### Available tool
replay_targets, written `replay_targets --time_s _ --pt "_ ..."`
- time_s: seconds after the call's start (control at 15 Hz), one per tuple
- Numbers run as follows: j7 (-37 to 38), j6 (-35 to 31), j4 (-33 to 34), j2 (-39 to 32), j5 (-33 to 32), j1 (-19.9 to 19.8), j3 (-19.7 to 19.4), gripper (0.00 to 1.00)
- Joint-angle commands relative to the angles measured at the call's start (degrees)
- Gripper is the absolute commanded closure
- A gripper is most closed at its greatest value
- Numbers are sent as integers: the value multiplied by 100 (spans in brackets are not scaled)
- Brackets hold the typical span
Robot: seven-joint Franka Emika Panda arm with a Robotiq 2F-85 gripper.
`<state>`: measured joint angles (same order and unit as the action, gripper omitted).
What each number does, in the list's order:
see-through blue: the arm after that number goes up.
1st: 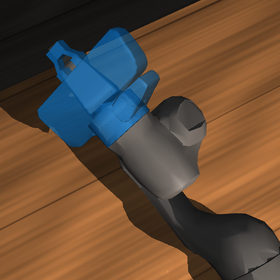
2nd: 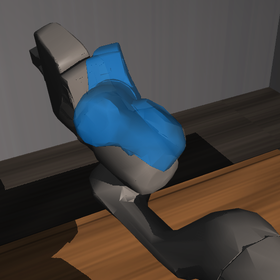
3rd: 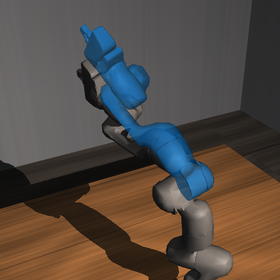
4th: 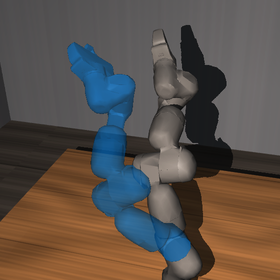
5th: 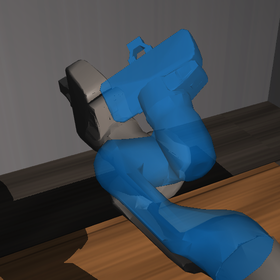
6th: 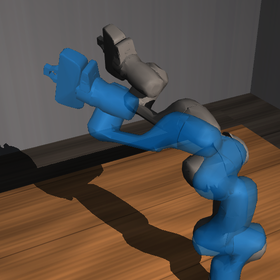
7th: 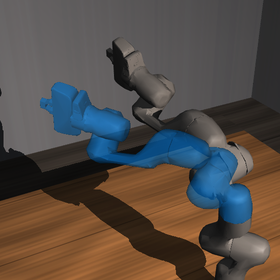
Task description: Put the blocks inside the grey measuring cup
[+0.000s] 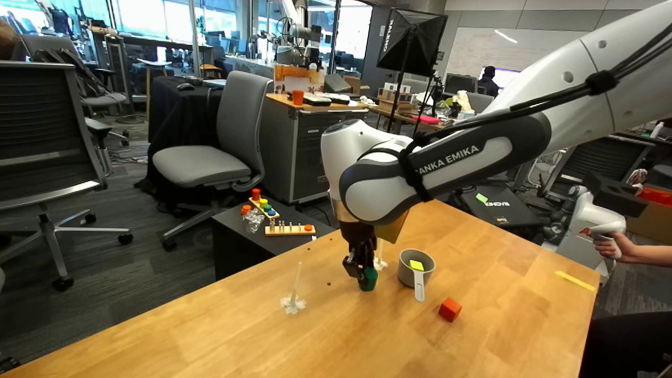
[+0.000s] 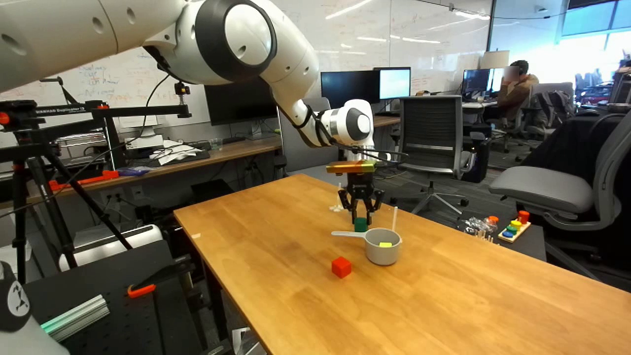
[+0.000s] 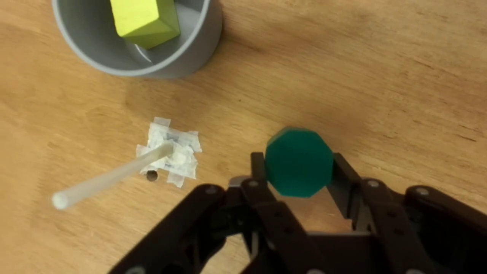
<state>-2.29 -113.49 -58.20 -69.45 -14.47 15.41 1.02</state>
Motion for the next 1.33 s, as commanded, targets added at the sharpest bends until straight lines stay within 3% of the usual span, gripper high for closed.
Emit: replay_targets --time_s 0.0,0.73,1.27 --pt "-112 365 300 -70 192 -71 83 81" --pt "81 106 -689 958 92 -203 17 81" --pt "447 36 -2015 1770 29 -551 -320 81"
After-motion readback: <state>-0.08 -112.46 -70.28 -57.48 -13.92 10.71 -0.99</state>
